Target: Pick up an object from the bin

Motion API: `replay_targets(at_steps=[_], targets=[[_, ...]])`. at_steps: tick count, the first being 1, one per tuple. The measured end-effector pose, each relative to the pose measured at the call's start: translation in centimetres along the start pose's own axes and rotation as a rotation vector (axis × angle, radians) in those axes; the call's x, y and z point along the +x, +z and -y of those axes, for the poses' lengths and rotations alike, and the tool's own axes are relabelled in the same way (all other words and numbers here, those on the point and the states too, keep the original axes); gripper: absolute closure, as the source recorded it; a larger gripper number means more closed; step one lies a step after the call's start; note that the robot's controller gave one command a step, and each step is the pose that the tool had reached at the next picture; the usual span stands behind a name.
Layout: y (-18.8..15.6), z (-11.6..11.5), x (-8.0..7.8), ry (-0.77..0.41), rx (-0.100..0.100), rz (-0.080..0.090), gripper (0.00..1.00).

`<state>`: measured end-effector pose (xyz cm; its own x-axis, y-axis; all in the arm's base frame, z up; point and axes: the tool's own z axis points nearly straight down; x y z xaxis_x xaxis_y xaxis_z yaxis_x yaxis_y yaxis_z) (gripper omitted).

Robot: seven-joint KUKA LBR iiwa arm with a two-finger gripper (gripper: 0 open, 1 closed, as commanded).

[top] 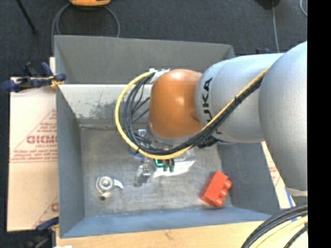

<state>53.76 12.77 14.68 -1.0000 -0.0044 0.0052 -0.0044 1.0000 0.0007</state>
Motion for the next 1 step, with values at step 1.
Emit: replay_targets(at_steps=[1], targets=[[4.96,-7.21,1.75,-0.231,0.000,0.004,0.00]])
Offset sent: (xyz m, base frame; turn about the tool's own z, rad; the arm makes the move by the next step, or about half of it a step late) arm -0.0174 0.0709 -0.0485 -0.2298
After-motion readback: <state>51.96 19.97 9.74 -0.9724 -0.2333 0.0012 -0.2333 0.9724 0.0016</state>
